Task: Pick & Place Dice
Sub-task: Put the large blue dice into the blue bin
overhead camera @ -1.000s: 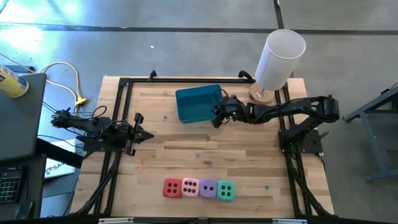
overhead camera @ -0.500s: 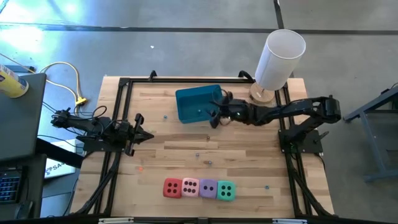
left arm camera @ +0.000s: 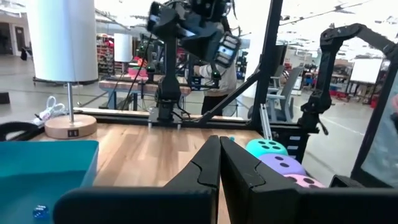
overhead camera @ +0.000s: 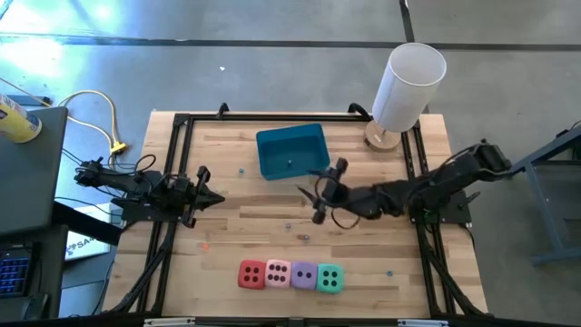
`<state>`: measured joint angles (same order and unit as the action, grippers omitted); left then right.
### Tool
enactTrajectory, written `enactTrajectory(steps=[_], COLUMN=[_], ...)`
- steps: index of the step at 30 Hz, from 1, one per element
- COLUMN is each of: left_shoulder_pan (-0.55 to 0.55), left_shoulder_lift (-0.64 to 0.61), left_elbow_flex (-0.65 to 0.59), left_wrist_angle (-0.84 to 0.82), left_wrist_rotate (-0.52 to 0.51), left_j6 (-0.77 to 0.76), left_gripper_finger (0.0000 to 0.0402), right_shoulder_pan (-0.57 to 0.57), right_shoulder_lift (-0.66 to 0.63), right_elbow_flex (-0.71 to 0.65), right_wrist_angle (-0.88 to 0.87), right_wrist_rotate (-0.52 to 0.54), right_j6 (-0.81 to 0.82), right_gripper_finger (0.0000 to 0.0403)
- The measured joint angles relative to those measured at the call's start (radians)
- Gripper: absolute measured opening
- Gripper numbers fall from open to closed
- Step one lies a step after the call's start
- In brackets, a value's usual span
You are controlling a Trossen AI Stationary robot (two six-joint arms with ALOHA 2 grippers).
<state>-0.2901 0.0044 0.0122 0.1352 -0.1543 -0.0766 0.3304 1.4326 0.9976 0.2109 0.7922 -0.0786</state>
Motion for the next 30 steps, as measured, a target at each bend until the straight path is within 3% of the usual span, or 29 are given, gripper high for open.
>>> enactTrajectory(steps=[6, 16, 21, 25, 30], left_shoulder_pan=[0.0, 0.0, 0.0, 0.0, 0.0], left_shoulder_lift=[0.0, 0.0, 0.0, 0.0, 0.0], left_elbow_flex=[0.0, 0.0, 0.0, 0.0, 0.0], left_wrist_angle=[0.0, 0.0, 0.0, 0.0, 0.0], left_wrist_rotate=[0.0, 0.0, 0.0, 0.0, 0.0], left_j6=[-0.032, -0.161, -0.172, -0.172, -0.172], left_gripper_finger=[0.0, 0.0, 0.0, 0.0, 0.0], right_shoulder_pan=[0.076, 0.11, 0.11, 0.108, 0.108], right_shoulder_lift=[0.002, 0.002, 0.002, 0.002, 0.002], right_elbow_flex=[0.002, 0.002, 0.002, 0.002, 0.002], right_wrist_angle=[-0.034, -0.033, -0.04, -0.034, -0.028], right_wrist_rotate=[0.002, -0.044, -0.193, -0.224, -0.243], right_j6=[0.181, 0.131, 0.153, 0.137, 0.12], right_gripper_finger=[0.0225, 0.0225, 0.0225, 0.0226, 0.0257])
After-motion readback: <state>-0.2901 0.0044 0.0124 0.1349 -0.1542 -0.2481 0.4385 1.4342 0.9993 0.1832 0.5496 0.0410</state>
